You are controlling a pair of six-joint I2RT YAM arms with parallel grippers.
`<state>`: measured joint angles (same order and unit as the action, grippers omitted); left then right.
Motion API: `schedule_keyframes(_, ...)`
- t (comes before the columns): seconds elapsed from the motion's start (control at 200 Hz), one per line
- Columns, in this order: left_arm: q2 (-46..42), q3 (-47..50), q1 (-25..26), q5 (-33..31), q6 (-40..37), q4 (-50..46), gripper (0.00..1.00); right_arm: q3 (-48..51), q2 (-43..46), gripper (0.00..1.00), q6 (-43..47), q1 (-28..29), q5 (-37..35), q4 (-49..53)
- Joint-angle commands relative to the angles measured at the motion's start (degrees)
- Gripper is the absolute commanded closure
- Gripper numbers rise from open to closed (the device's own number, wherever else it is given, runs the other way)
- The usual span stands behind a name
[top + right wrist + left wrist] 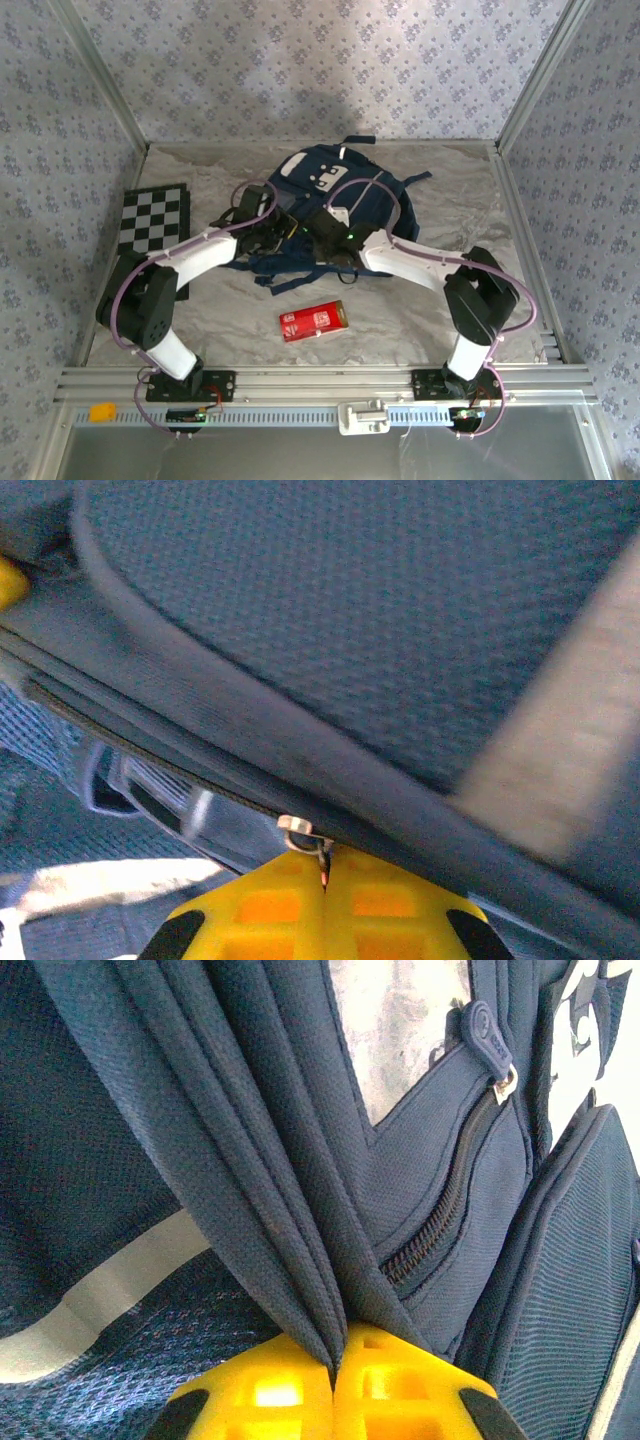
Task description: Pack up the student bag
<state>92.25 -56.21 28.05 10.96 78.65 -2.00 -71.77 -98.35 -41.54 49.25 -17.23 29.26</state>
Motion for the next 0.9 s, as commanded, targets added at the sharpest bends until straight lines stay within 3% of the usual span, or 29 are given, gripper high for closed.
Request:
schedule_keyframes(0.0,-2.52,-2.49,-2.65,-1.57,-2.32,-1.71,1.00,0.70,0.39,0.99,2.03,-1.47,1.47,5.45)
schedule_keyframes(0.165,-2.32,-2.77,-1.80,-0.42,-1.96,-1.07,1.00,-3.36,-4.08,0.93,5.06,-2.22,4.23,0.73)
schedule_keyframes(0.38,-2.16,-2.68,-1.16,-0.33,-1.79,-0.91,1.00,-4.57,-6.09,0.77,9.86,-2.31,2.81,-3.15)
schedule_keyframes(0.49,-1.98,-2.76,-1.16,0.11,-1.63,-0.72,1.00,-5.13,-7.21,0.76,10.14,-2.37,0.77,-2.63)
schedule_keyframes(0.575,-1.90,-2.76,-0.99,0.01,-1.77,-0.36,1.00,-4.16,-6.73,0.87,10.89,-2.48,0.84,-4.38)
schedule_keyframes(0.765,-1.98,-3.18,-2.96,-0.32,-3.89,-1.67,1.00,-3.49,-2.81,0.97,10.81,-2.50,-1.22,0.31)
schedule_keyframes(0.895,-0.69,-6.57,-7.68,0.33,-8.83,-6.21,1.00,0.91,2.09,1.00,10.57,-2.43,-0.83,3.63)
